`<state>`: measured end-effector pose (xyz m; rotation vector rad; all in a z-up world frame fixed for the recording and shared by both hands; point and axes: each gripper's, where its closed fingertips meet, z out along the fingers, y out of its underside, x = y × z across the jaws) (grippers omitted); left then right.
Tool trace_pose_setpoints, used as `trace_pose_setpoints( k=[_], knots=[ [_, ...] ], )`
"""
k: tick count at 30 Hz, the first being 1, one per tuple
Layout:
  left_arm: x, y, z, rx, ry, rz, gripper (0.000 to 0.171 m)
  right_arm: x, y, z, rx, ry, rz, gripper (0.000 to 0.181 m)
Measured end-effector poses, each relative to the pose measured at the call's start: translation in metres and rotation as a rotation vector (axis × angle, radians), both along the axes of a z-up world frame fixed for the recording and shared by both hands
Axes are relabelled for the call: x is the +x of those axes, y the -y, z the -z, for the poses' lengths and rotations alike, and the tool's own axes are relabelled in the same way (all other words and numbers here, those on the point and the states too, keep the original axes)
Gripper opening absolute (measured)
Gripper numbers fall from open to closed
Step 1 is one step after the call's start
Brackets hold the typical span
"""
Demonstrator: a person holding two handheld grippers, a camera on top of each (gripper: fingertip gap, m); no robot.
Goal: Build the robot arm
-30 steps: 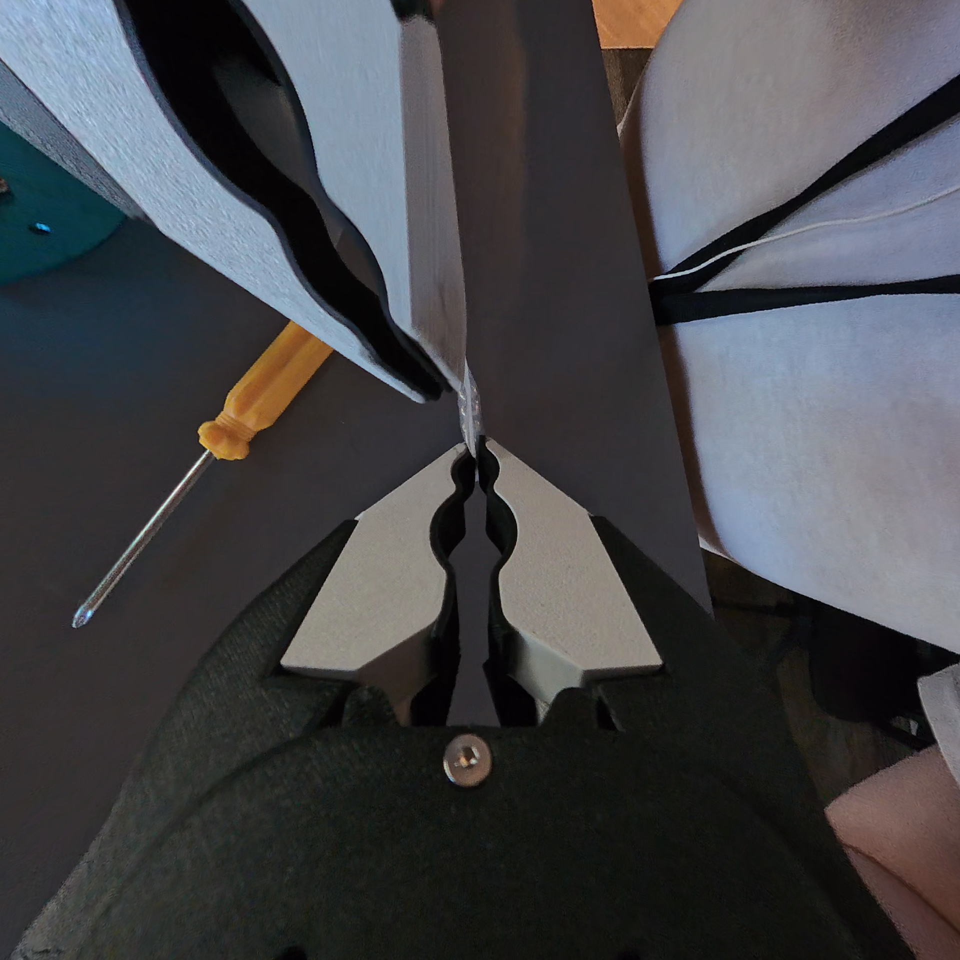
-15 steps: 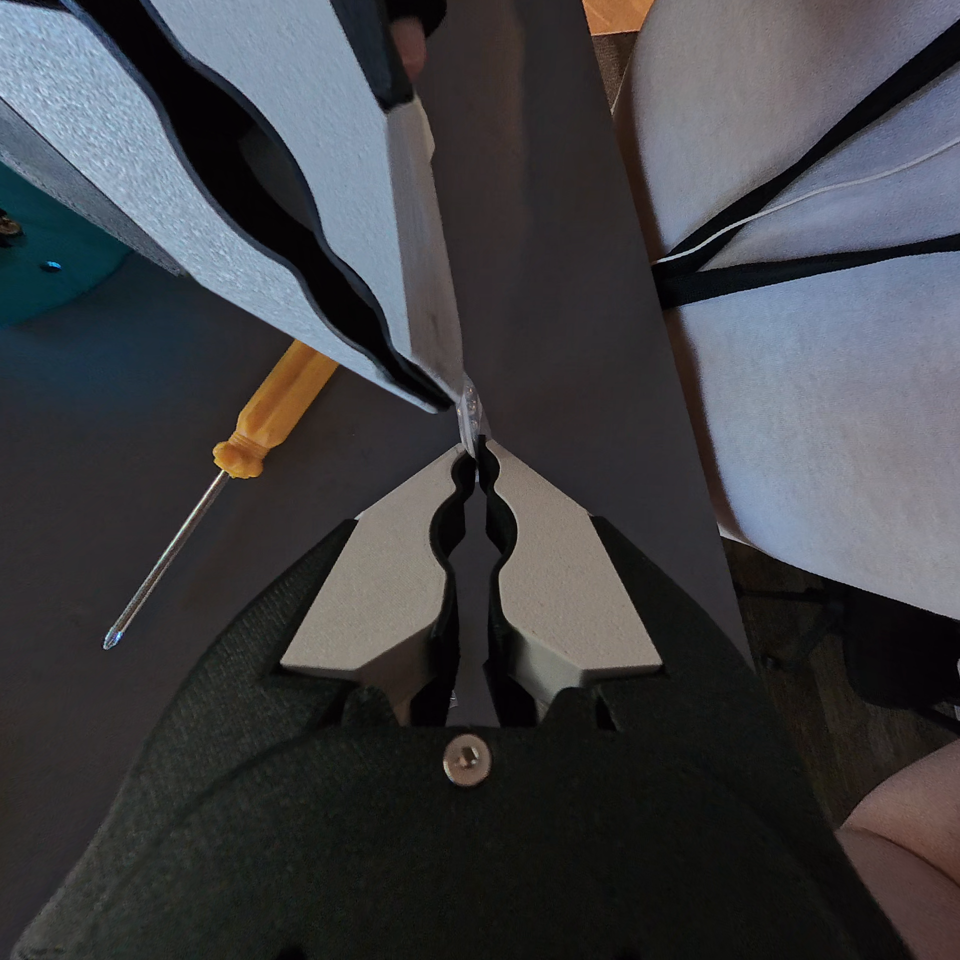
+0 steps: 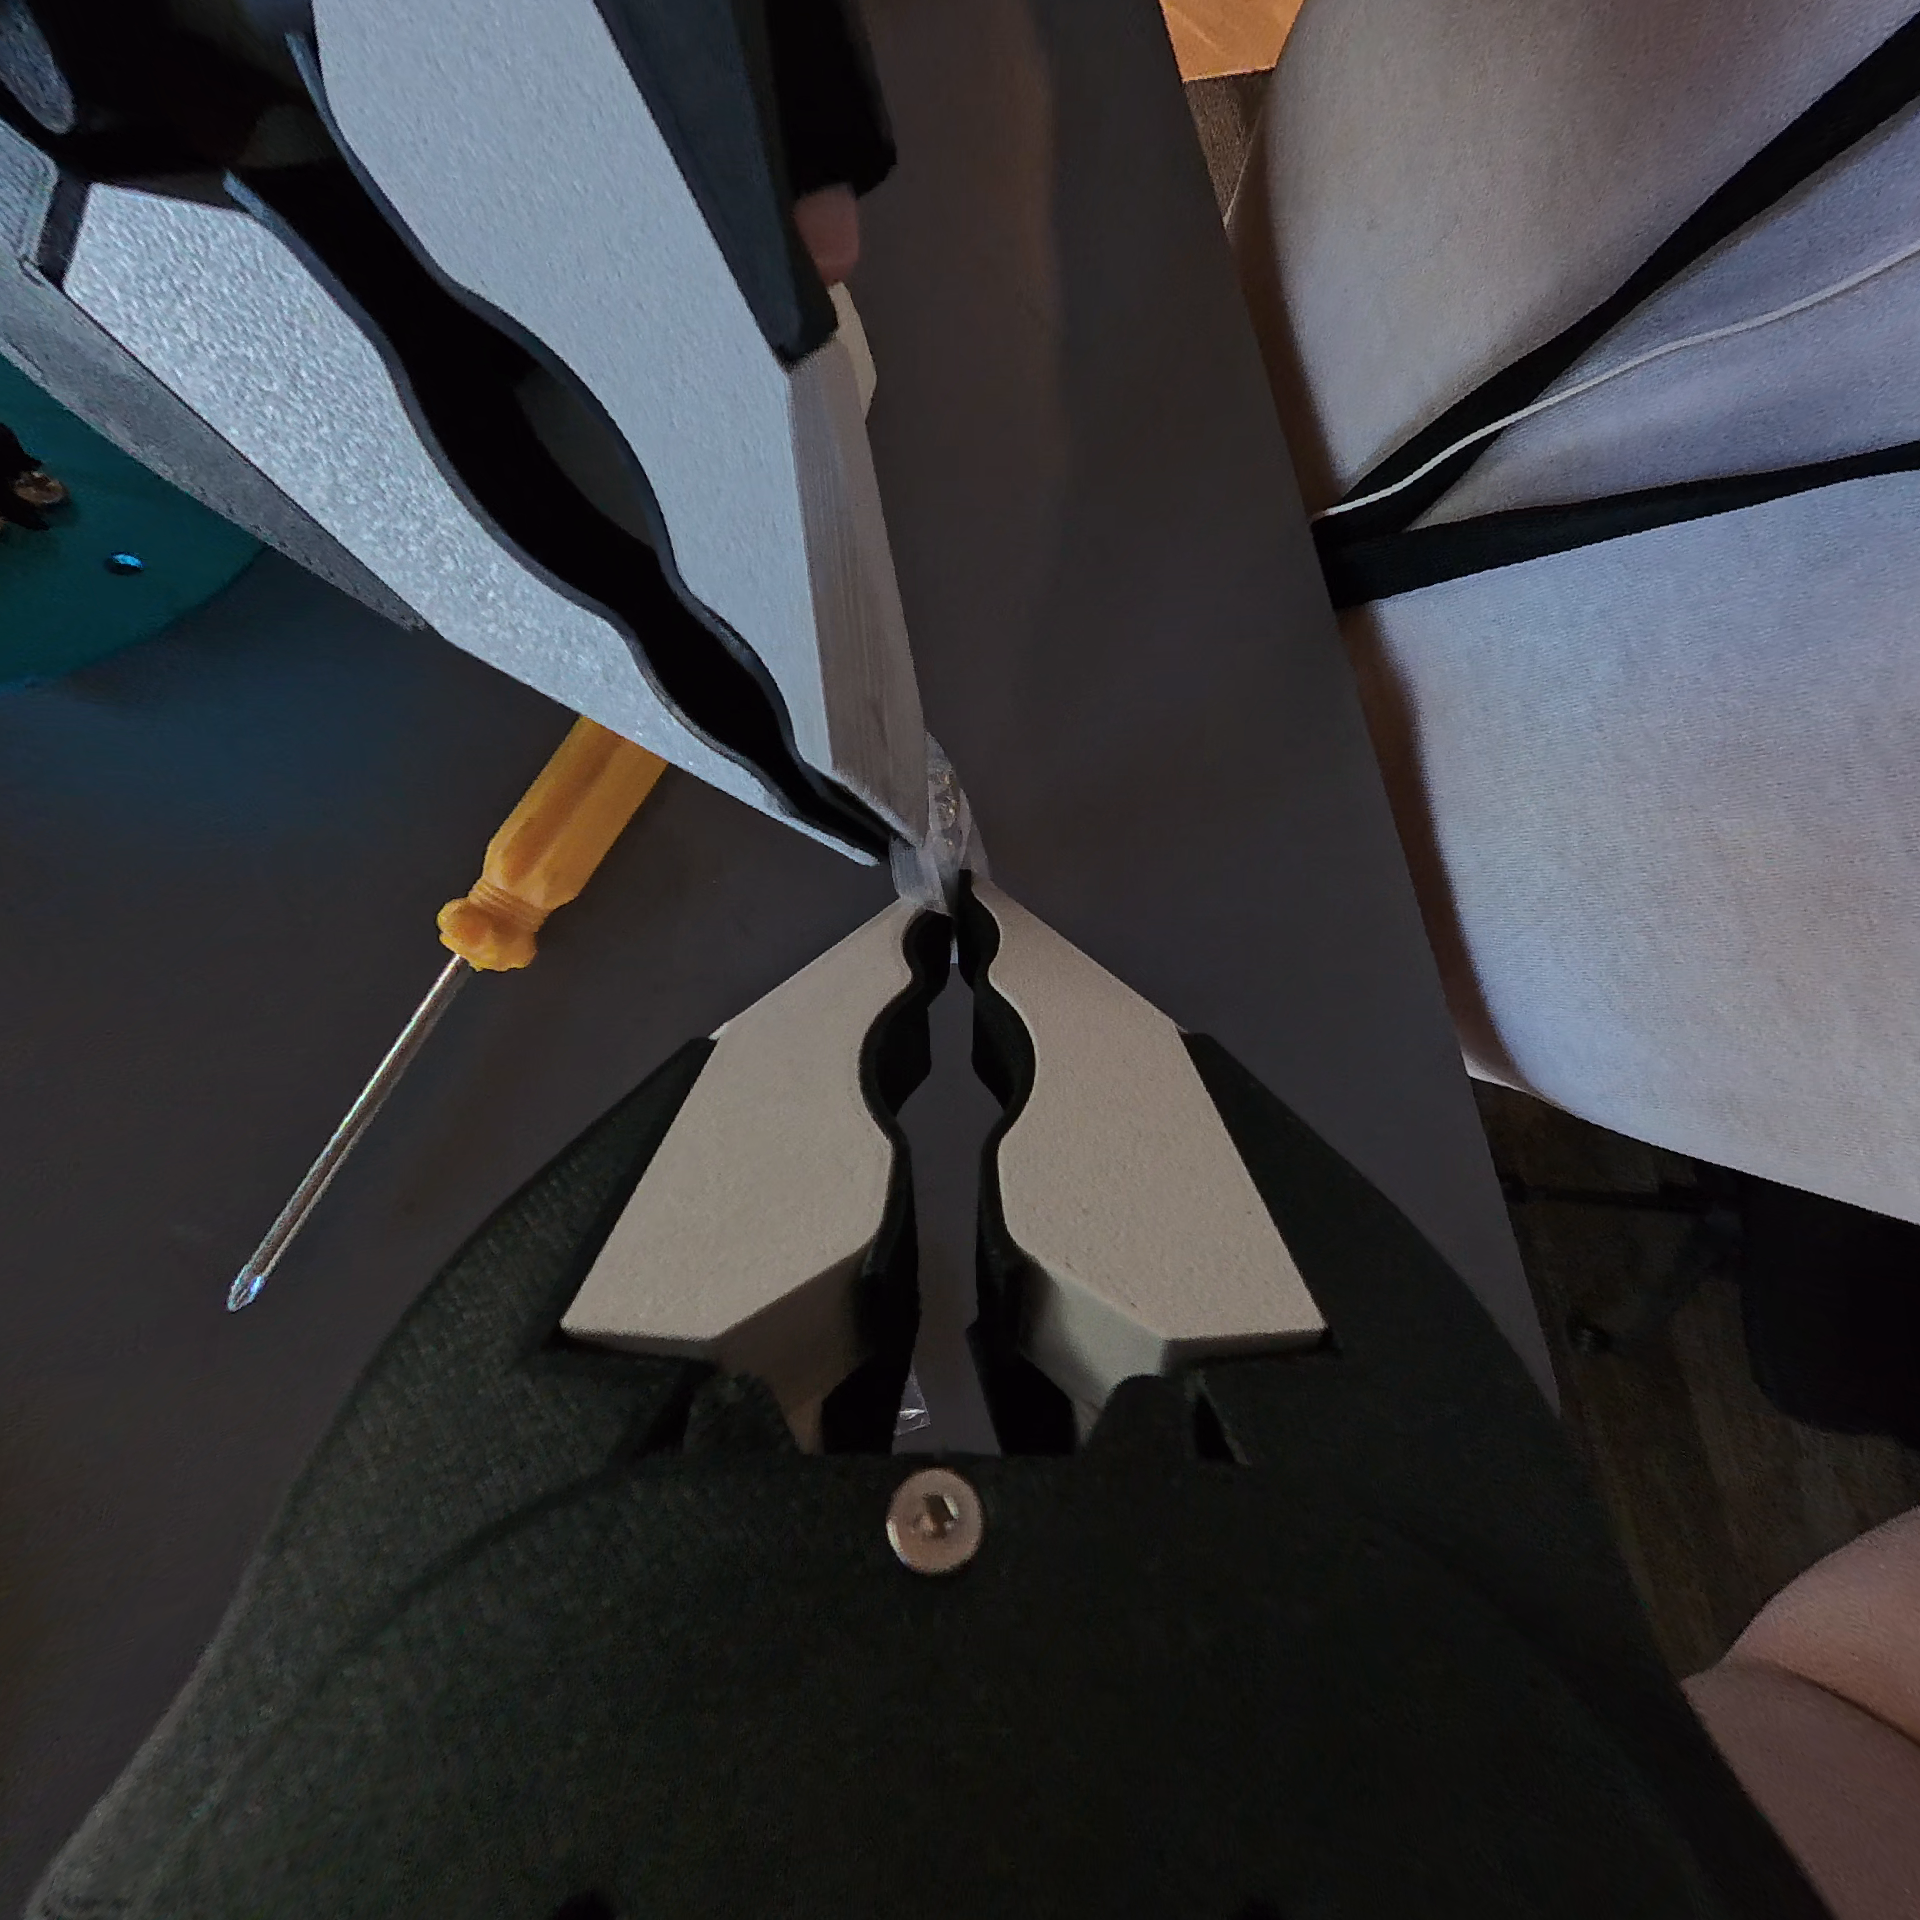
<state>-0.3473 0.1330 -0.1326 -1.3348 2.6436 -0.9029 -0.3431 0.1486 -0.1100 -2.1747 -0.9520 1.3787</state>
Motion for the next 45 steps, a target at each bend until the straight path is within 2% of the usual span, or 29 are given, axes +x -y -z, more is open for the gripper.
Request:
trace_pose_setpoints(
  k=[6, 8, 12, 13, 15, 17, 20, 24, 27, 33, 38, 45],
  knots=[
    [0.002, -0.001, 0.000, -0.006, 0.016, -0.019, 0.000, 0.002, 0.004, -0.001, 0.025, 0.018, -0.007, 0.000],
    [0.005, -0.008, -0.001, 0.006, 0.030, -0.085, 0.001, 0.006, -0.001, -0.002, 0.047, 0.024, 0.042, 0.000],
    [0.003, -0.031, -0.022, -0.042, 0.129, -0.420, 0.012, 0.013, -0.006, -0.008, 0.010, -0.031, 0.183, 0.000],
    [-0.002, -0.027, -0.028, -0.089, 0.154, -0.497, 0.011, 0.014, -0.008, -0.007, 0.002, -0.044, 0.220, 0.000],
    [-0.006, -0.011, -0.042, -0.205, 0.244, -0.624, 0.000, 0.012, -0.008, -0.007, -0.046, -0.094, 0.263, 0.000],
    [0.003, 0.002, -0.048, -0.317, 0.329, -0.764, 0.000, 0.006, -0.008, -0.007, -0.105, -0.135, 0.274, 0.000],
    [0.016, 0.006, -0.029, -0.407, 0.312, -0.942, 0.015, 0.000, -0.010, -0.008, -0.116, -0.139, 0.282, 0.000],
    [0.023, 0.001, -0.020, -0.508, 0.338, -1.069, 0.015, -0.008, -0.009, -0.005, -0.146, -0.156, 0.287, 0.000],
    [0.015, -0.008, -0.006, -0.448, 0.334, -1.164, 0.021, -0.010, -0.008, -0.003, -0.159, -0.165, 0.283, 0.000],
    [0.013, -0.008, -0.011, -0.478, 0.427, -1.164, 0.021, -0.018, -0.005, -0.006, -0.172, -0.219, 0.262, 0.000],
    [0.012, -0.002, -0.019, -0.574, 0.448, -1.097, 0.021, -0.021, 0.001, -0.012, -0.199, -0.276, 0.219, 0.004],
    [0.013, 0.008, -0.021, -0.584, 0.440, -1.019, 0.023, -0.019, 0.008, -0.016, -0.220, -0.303, 0.157, 0.006]
  ],
)
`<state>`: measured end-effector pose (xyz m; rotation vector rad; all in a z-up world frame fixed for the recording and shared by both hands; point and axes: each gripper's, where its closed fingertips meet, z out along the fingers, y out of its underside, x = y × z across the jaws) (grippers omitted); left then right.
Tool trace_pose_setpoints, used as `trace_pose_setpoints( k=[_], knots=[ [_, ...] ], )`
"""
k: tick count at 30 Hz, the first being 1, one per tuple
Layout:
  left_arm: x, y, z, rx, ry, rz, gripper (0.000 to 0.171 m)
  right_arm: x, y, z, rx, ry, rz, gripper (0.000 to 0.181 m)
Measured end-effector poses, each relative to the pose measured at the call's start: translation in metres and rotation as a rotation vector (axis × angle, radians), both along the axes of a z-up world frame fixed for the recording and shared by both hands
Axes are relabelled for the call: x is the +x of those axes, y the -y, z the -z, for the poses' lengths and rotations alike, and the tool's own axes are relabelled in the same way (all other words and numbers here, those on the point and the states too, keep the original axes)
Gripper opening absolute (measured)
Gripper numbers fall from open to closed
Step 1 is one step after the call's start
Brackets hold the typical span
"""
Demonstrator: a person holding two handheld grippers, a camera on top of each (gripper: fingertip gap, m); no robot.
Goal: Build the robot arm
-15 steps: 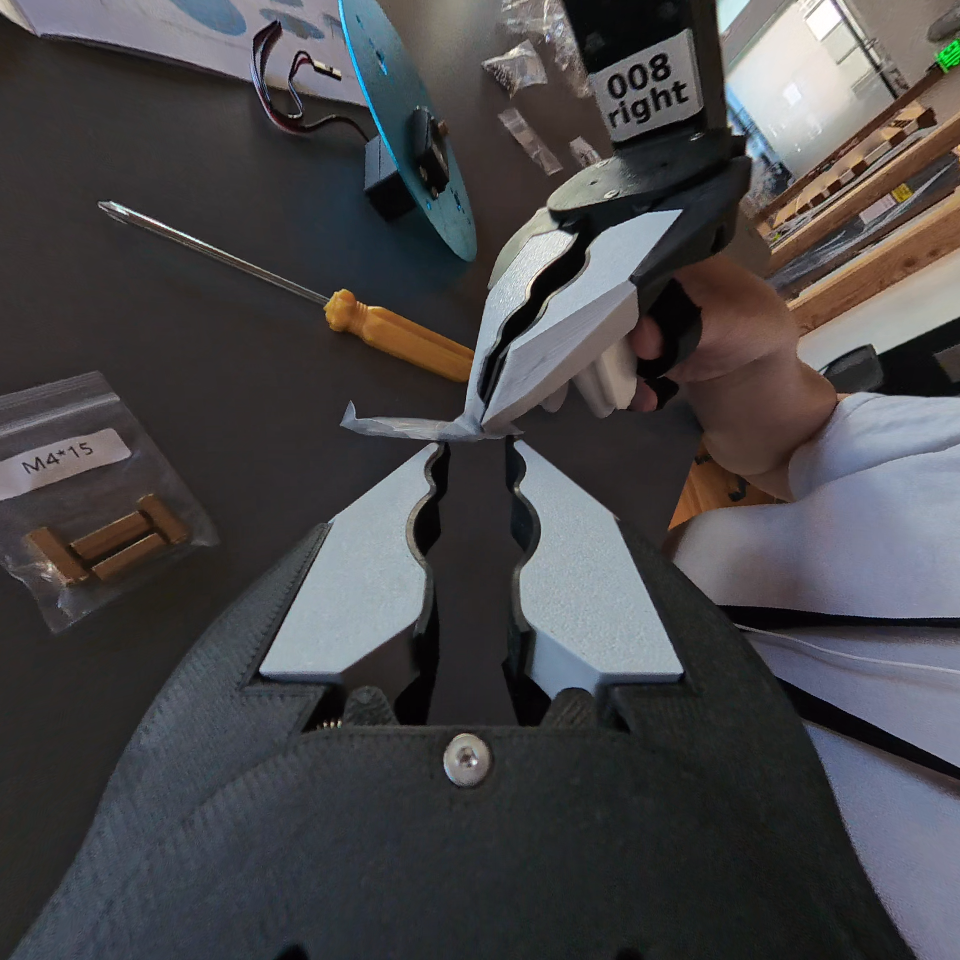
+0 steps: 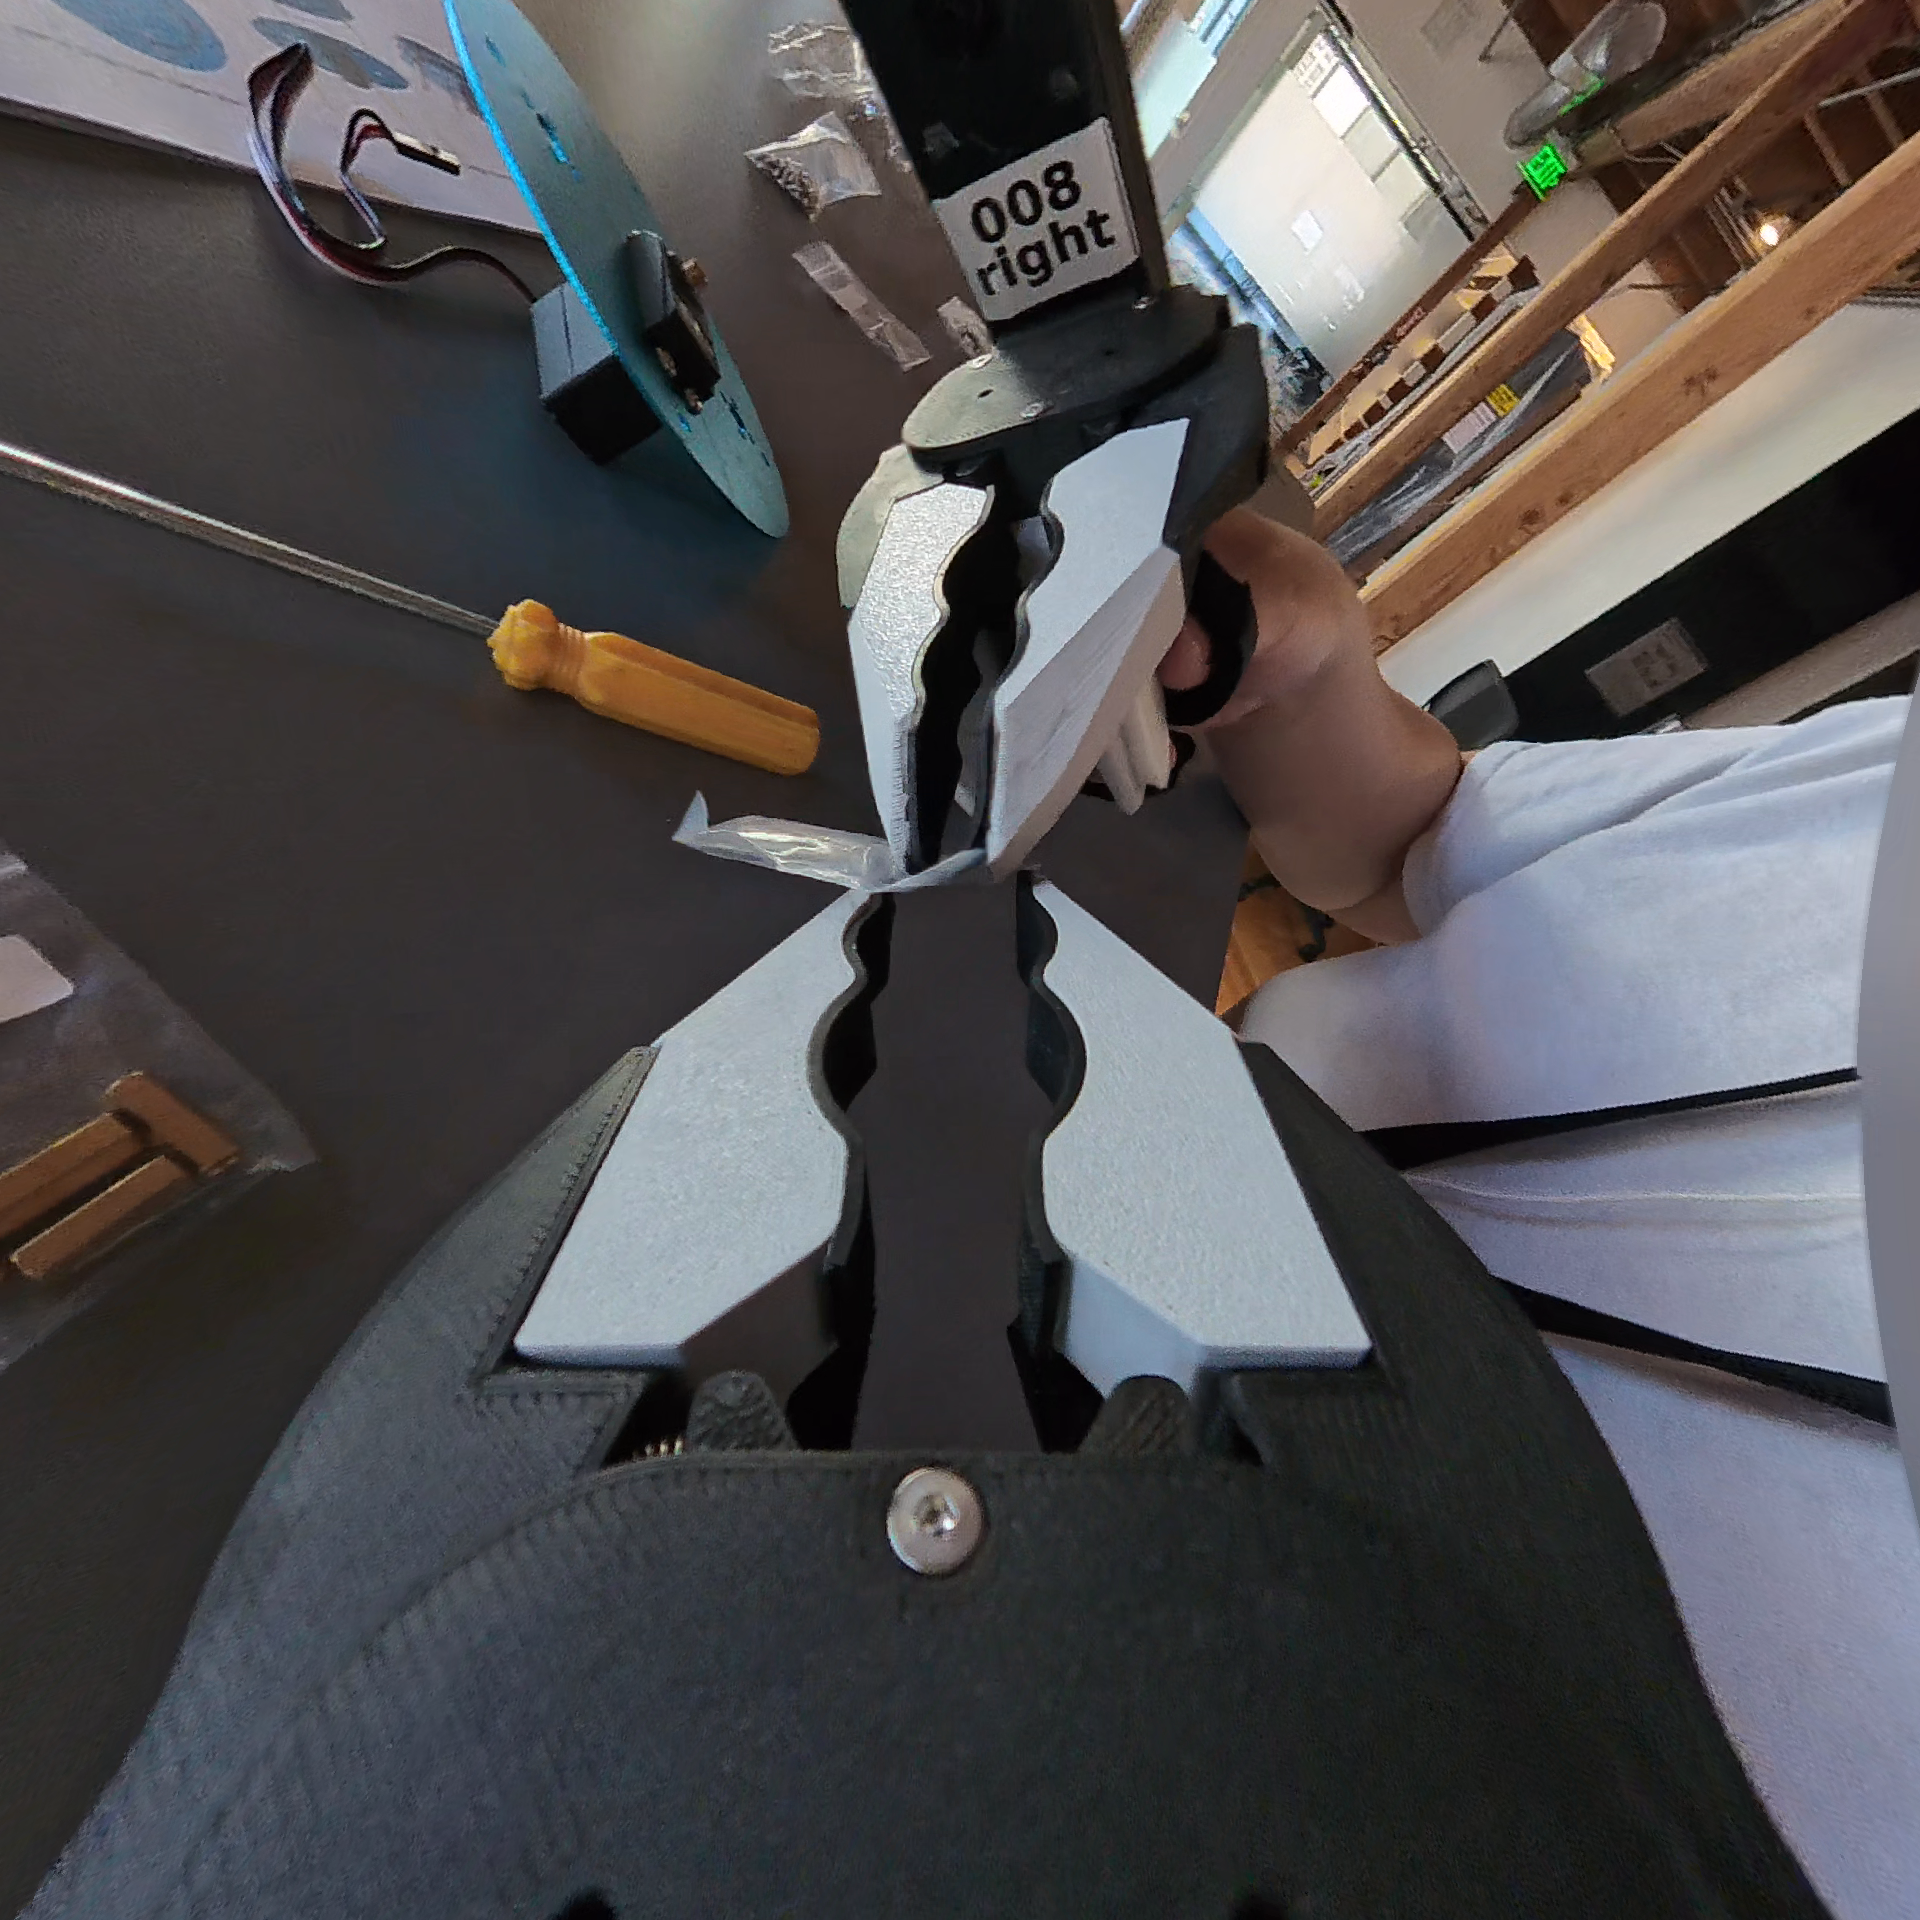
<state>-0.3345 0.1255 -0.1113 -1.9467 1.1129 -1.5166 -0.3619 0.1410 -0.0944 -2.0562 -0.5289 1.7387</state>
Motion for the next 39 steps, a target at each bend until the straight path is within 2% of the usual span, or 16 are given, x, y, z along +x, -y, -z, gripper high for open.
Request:
trace_pose_setpoints(
  k=[6, 9, 13, 16, 19, 26, 39],
  knots=[
    [0.001, 0.002, -0.005, 0.026, 0.027, 0.035, 0.023, 0.001, 0.002, -0.005, -0.016, -0.046, -0.027, 0.008],
    [0.001, 0.002, -0.011, 0.044, 0.062, 0.052, 0.029, 0.002, 0.003, -0.010, -0.009, -0.066, -0.034, 0.011],
    [0.002, 0.002, -0.011, 0.074, 0.060, 0.060, 0.026, 0.003, 0.003, -0.010, 0.009, -0.055, -0.033, 0.008],
    [0.004, 0.000, -0.009, 0.100, 0.040, 0.050, 0.026, 0.003, 0.002, -0.009, 0.038, -0.028, -0.024, 0.010],
    [0.004, -0.004, -0.004, 0.149, -0.005, 0.026, 0.022, 0.003, 0.003, -0.009, 0.062, 0.000, -0.025, 0.019],
    [0.009, -0.005, 0.005, 0.255, -0.085, 0.024, 0.026, 0.006, -0.001, 0.003, 0.144, 0.125, 0.006, 0.013],
    [0.010, -0.004, 0.013, 0.268, -0.135, 0.029, 0.027, 0.010, -0.004, 0.011, 0.172, 0.179, 0.019, 0.011]
  ],
)
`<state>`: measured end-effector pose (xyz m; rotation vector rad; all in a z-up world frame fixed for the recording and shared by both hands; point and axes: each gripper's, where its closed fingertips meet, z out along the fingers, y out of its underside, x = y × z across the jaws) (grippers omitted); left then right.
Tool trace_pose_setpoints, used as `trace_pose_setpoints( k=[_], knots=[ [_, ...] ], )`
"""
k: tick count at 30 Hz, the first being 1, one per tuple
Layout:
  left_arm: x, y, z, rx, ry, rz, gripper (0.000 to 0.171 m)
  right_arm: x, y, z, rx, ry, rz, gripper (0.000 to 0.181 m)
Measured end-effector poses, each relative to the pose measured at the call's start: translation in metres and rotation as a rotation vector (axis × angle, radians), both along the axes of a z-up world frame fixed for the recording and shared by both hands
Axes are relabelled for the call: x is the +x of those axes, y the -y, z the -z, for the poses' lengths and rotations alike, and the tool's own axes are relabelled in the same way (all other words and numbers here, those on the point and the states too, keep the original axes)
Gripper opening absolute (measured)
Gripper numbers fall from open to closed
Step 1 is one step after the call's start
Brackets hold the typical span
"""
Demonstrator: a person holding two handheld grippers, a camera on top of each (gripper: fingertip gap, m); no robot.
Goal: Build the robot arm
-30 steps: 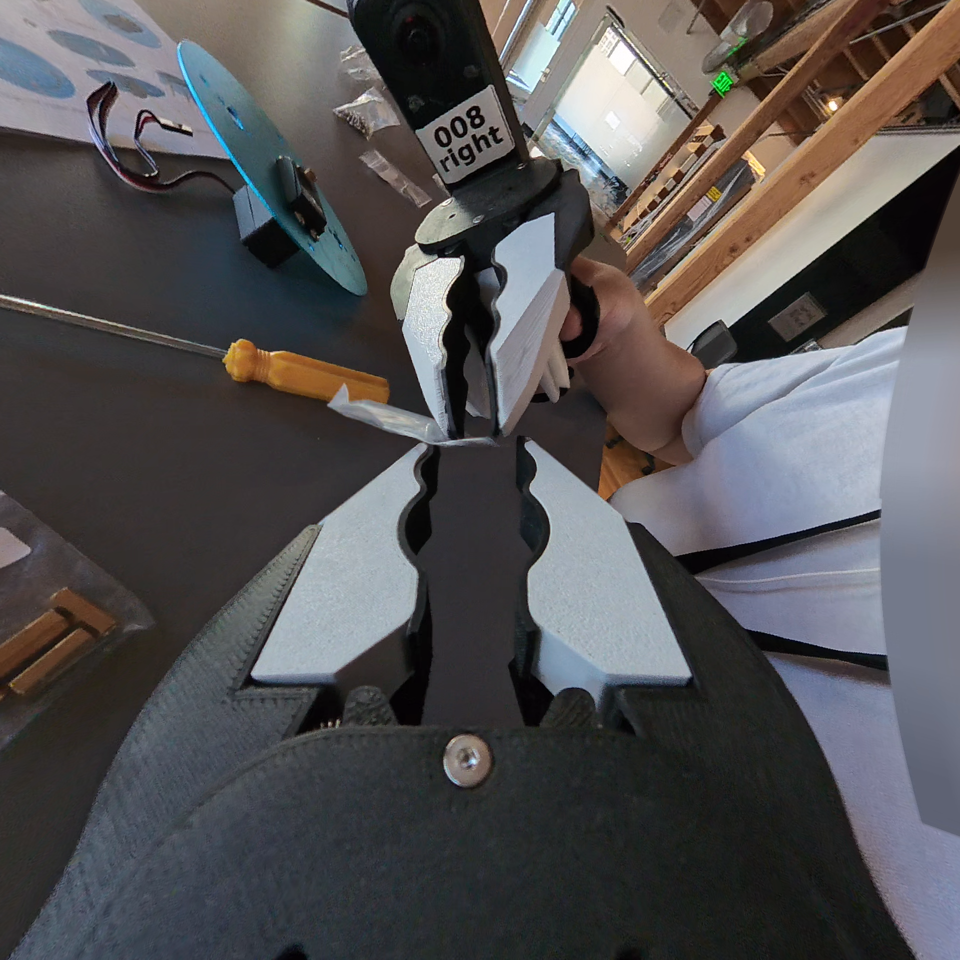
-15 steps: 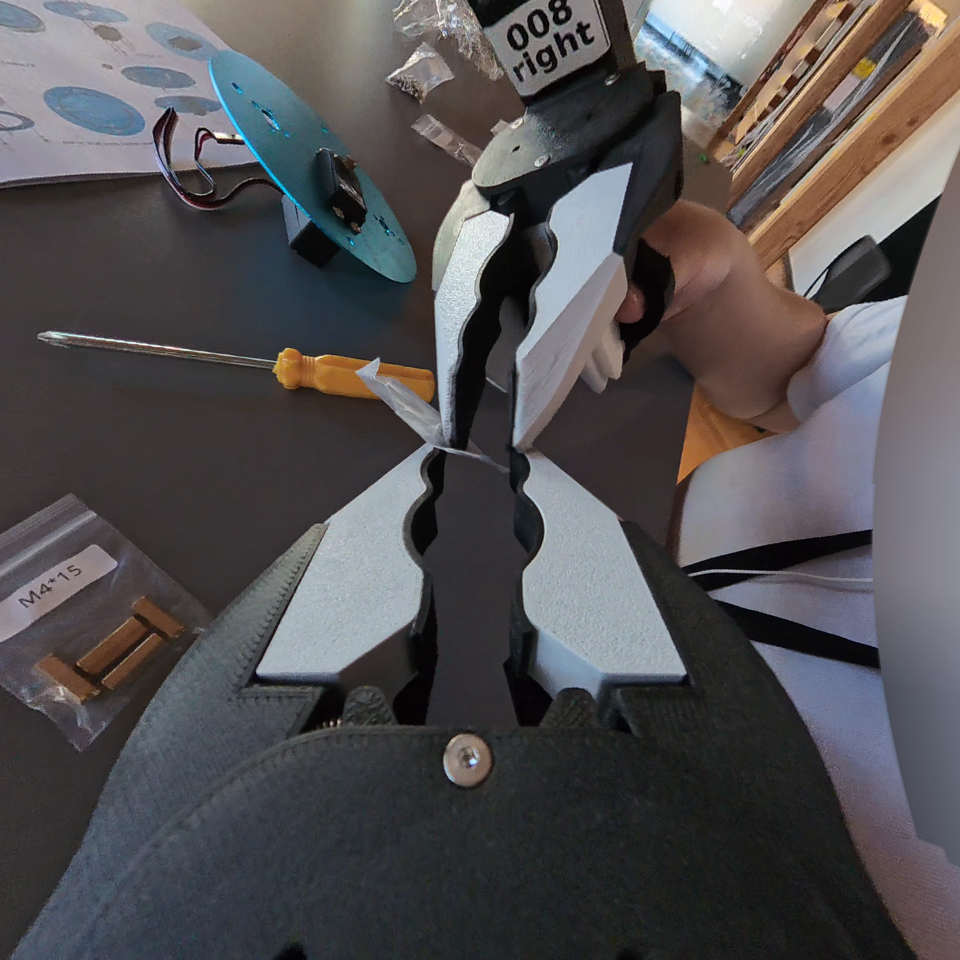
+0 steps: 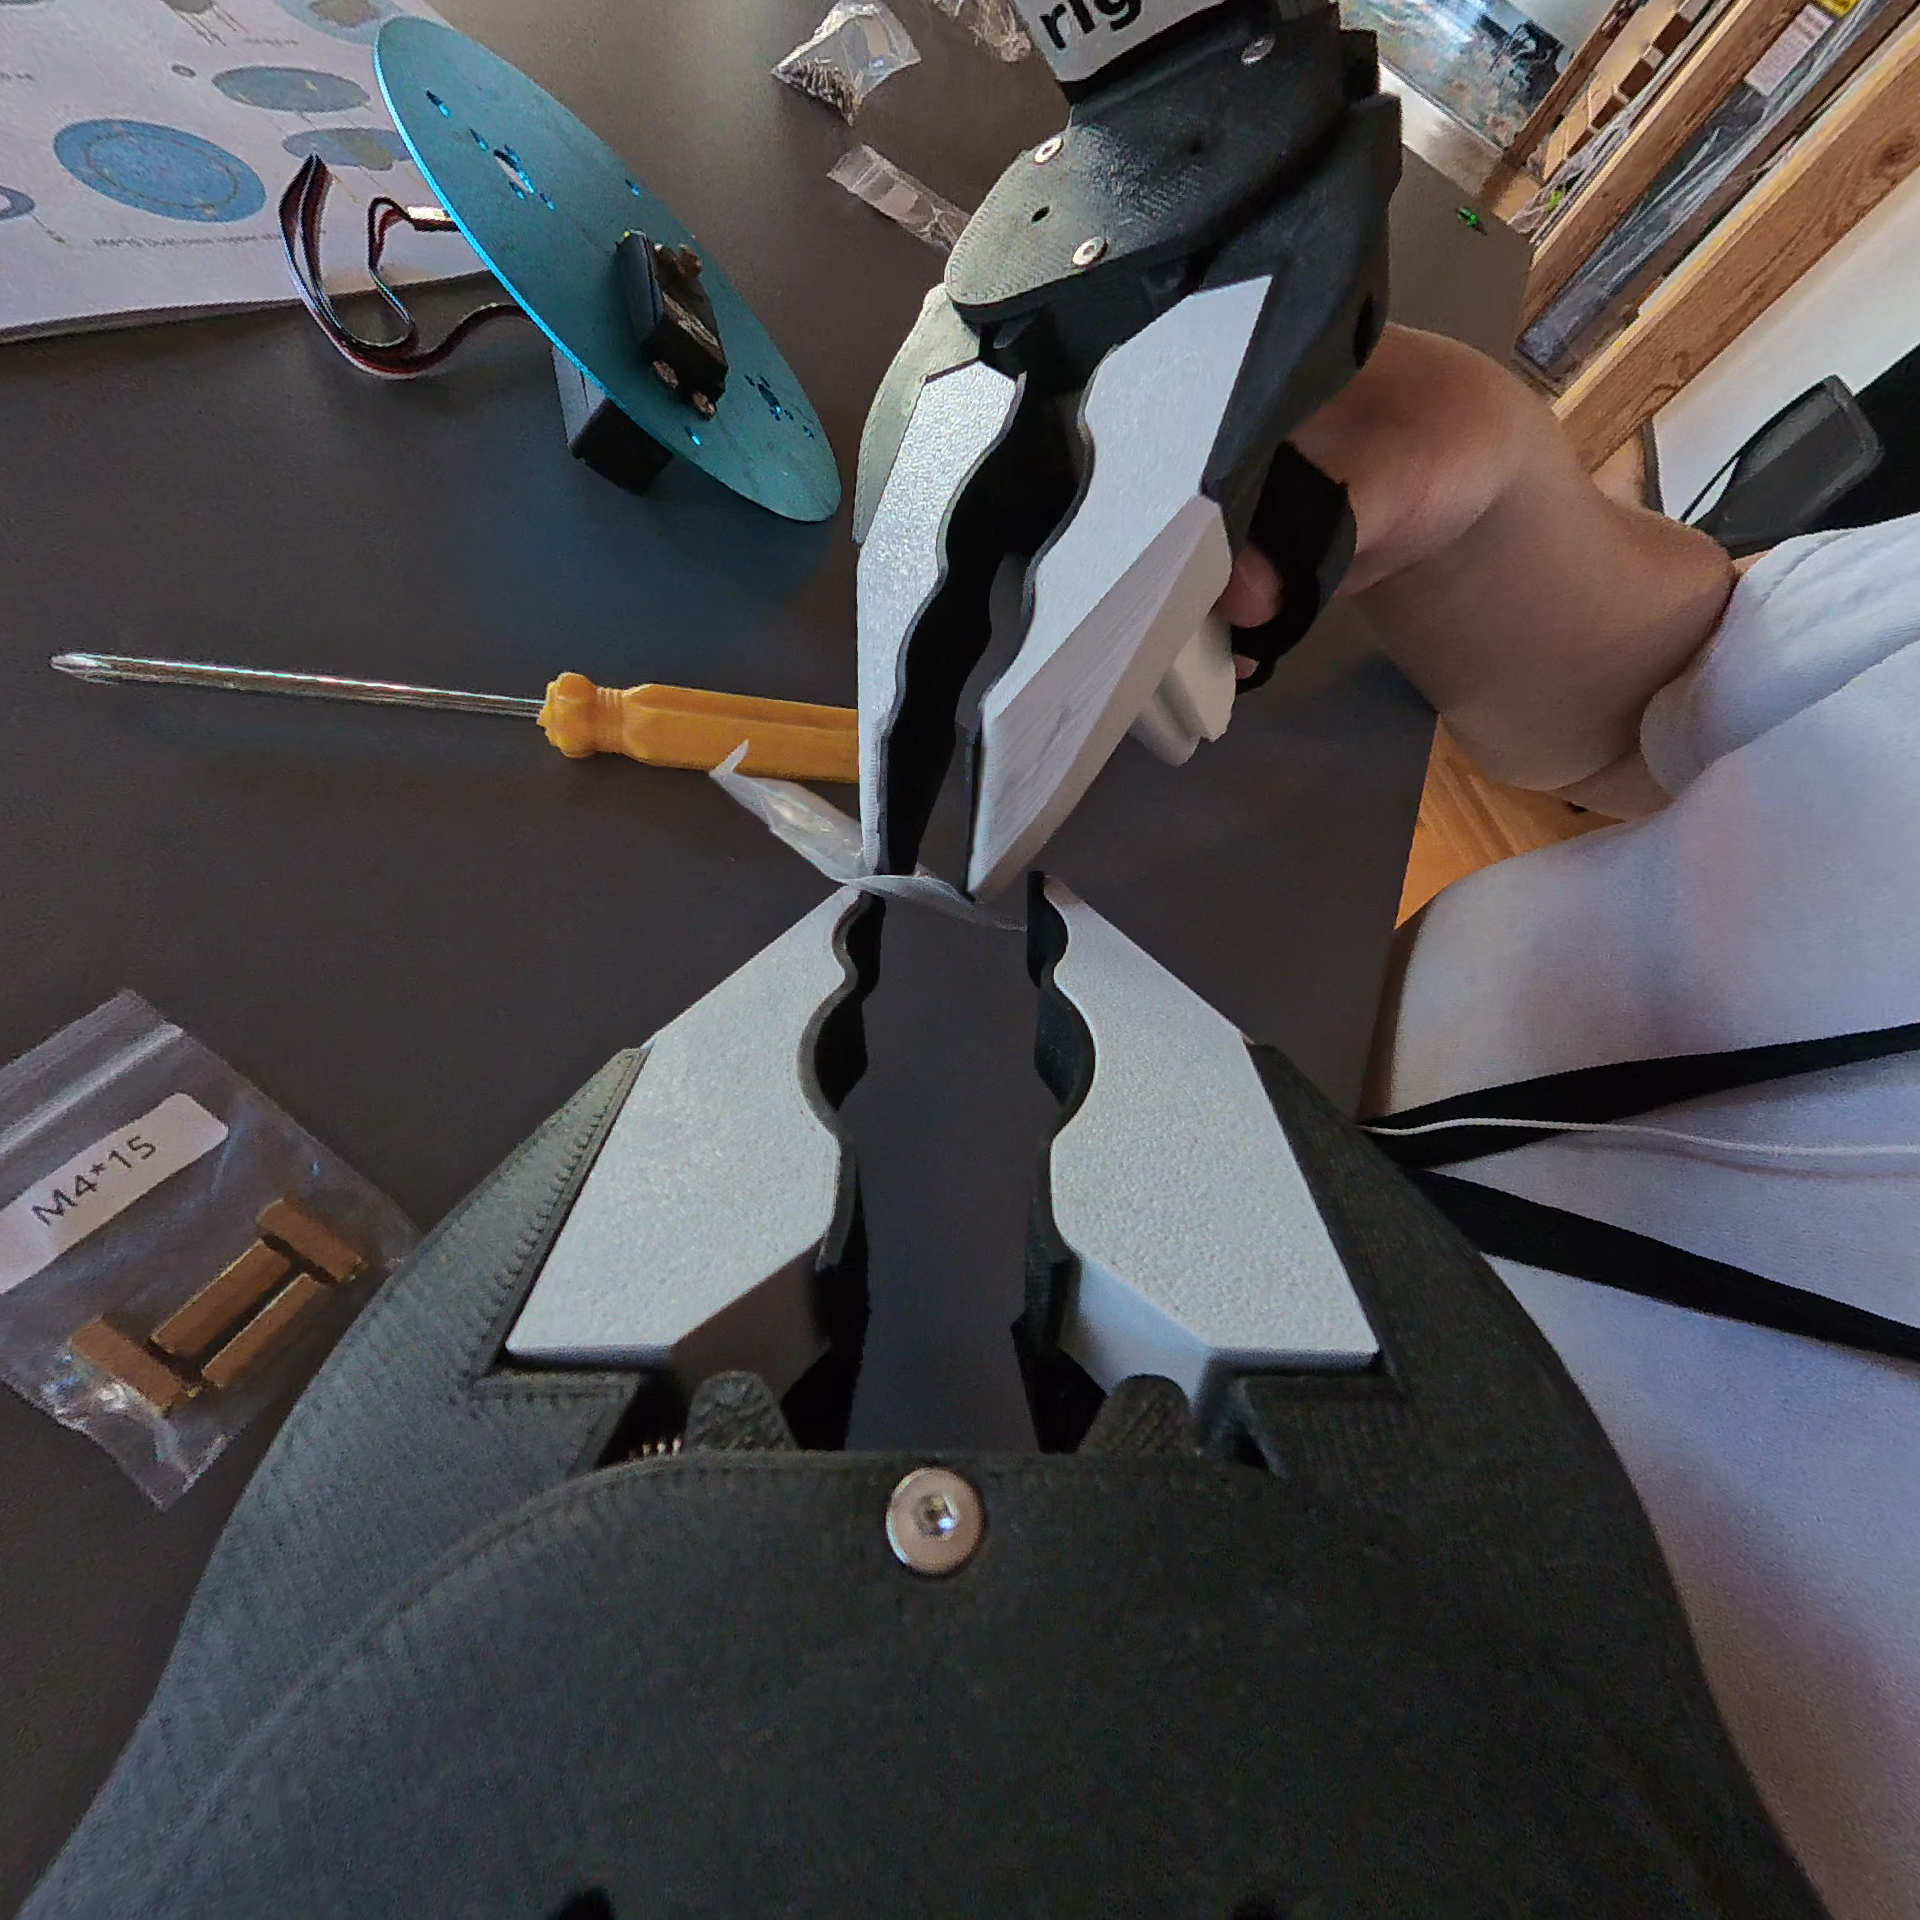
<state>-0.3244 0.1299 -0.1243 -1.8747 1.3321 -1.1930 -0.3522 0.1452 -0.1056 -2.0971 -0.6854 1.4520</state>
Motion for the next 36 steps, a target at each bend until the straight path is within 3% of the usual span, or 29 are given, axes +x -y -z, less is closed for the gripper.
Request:
trace_pose_setpoints(
  k=[4, 7, 14, 36],
  knots=[
    [-0.0001, 0.0006, -0.0001, -0.001, 0.001, 0.001, 0.026, 0.0007, -0.0011, 0.0016, -0.002, 0.005, 0.004, 0.005],
    [-0.0004, 0.0000, 0.0014, -0.007, -0.007, -0.004, 0.027, -0.0014, 0.0007, 0.0005, -0.008, -0.006, -0.003, 0.015],
    [0.0005, -0.0016, 0.0044, 0.014, -0.030, -0.013, 0.027, -0.0001, -0.0009, 0.0028, -0.006, 0.023, 0.017, 0.015],
    [0.0055, -0.0014, 0.0046, 0.032, -0.033, -0.004, 0.026, 0.0065, -0.0025, 0.0039, -0.021, 0.027, 0.024, 0.000]
  ],
)
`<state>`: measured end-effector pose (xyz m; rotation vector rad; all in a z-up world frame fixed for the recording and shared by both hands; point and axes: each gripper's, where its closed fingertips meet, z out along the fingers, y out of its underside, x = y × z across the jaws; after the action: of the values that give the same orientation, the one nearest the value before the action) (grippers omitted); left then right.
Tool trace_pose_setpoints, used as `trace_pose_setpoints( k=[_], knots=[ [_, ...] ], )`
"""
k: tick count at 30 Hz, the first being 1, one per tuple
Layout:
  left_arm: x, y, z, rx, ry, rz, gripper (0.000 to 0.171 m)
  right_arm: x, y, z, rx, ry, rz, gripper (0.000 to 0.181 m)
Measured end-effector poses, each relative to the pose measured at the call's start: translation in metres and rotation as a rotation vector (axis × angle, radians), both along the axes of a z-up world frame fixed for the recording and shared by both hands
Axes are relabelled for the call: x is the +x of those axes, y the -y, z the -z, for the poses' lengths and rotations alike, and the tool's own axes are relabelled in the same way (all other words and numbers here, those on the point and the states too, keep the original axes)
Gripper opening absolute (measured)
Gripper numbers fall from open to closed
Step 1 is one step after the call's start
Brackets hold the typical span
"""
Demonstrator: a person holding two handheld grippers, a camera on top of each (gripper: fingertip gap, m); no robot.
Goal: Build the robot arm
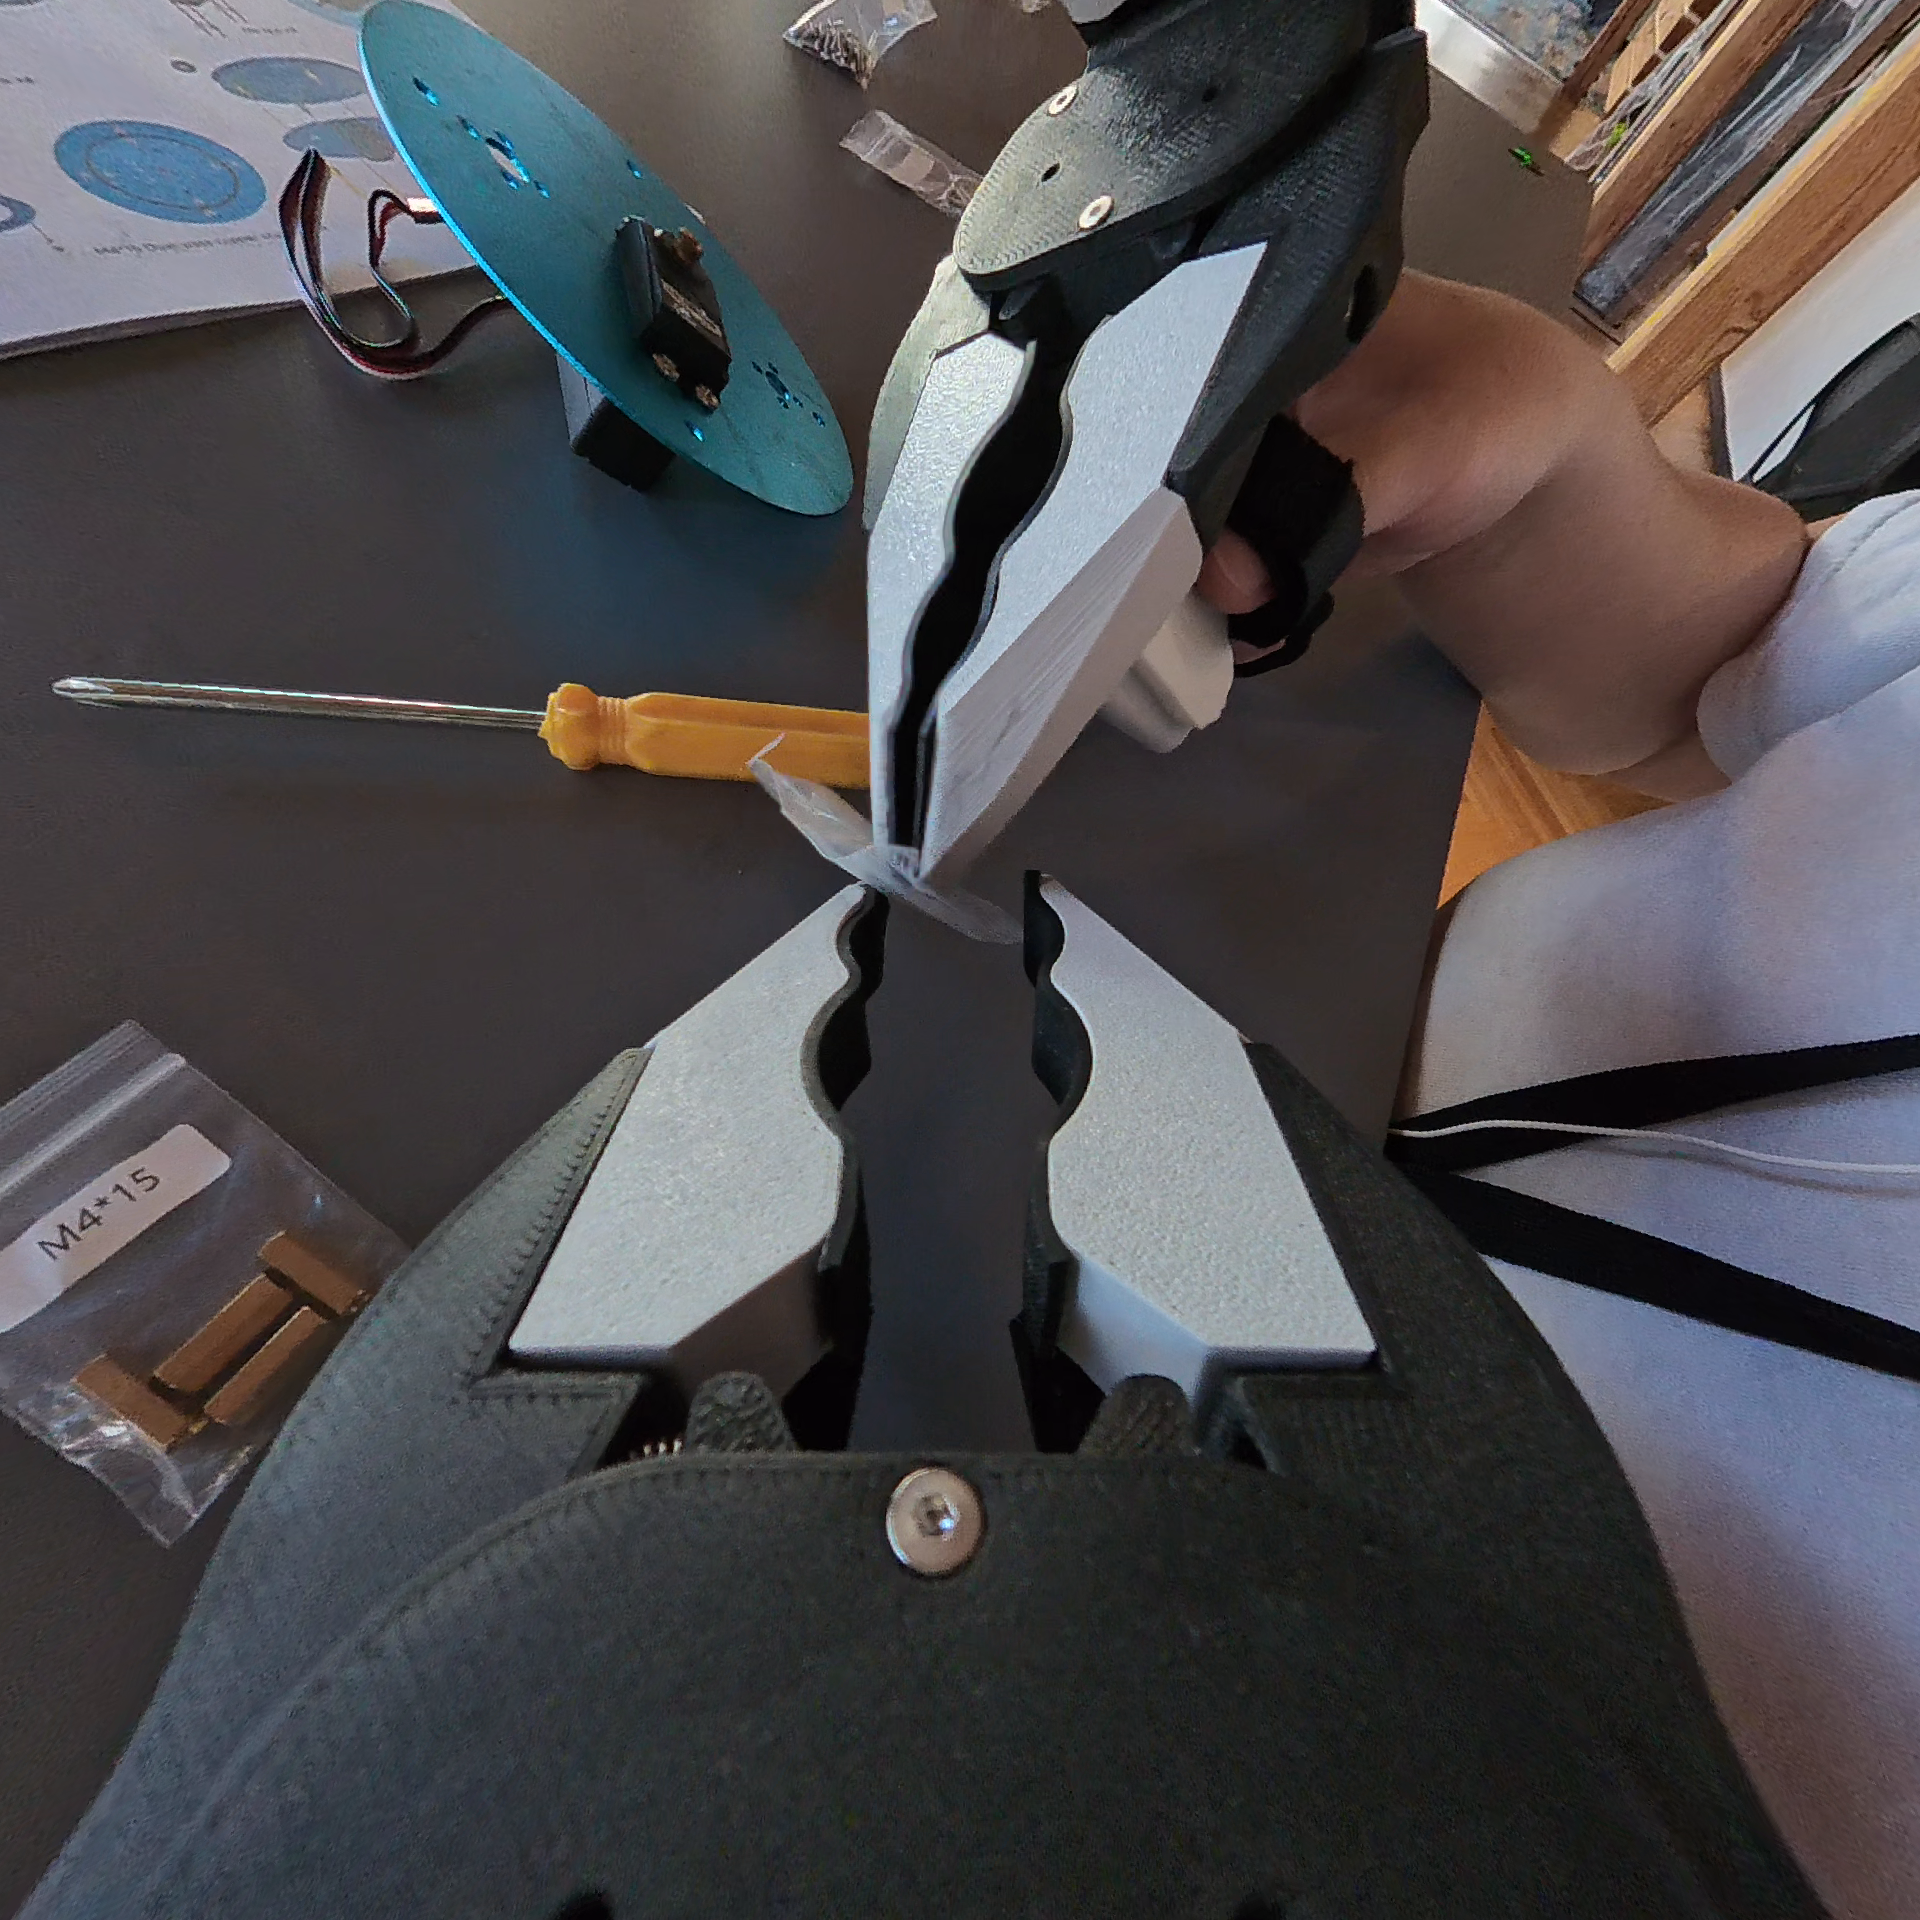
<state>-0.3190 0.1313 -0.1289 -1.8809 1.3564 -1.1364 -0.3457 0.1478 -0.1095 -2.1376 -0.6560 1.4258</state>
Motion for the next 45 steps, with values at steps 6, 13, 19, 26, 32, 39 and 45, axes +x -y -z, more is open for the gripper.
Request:
trace_pose_setpoints(
  k=[6, 13, 19, 26, 32, 39, 45],
  knots=[
    [-0.004, -0.003, -0.009, -0.091, 0.071, -0.007, 0.022, 0.001, -0.002, -0.007, 0.005, -0.036, 0.009, 0.000],
    [-0.010, -0.004, -0.019, -0.211, 0.155, -0.009, 0.016, 0.003, -0.004, -0.012, 0.033, -0.046, 0.024, 0.000],
    [-0.015, -0.006, -0.023, -0.233, 0.178, -0.025, 0.017, 0.005, -0.006, -0.013, 0.040, -0.042, 0.039, 0.000],
    [-0.022, -0.016, -0.046, -0.242, 0.262, -0.116, 0.018, 0.002, -0.007, -0.005, 0.051, 0.013, 0.054, 0.000],
    [-0.020, -0.016, -0.028, -0.110, 0.138, -0.161, 0.006, -0.003, -0.004, -0.008, -0.010, -0.058, 0.047, 0.000],
    [-0.020, -0.011, -0.020, -0.176, 0.140, -0.140, 0.000, -0.005, -0.004, -0.004, -0.026, -0.055, 0.050, 0.000],
    [-0.025, -0.011, -0.013, -0.099, 0.084, -0.141, 0.000, -0.008, -0.002, 0.000, -0.049, -0.049, 0.033, 0.000]
  ],
)
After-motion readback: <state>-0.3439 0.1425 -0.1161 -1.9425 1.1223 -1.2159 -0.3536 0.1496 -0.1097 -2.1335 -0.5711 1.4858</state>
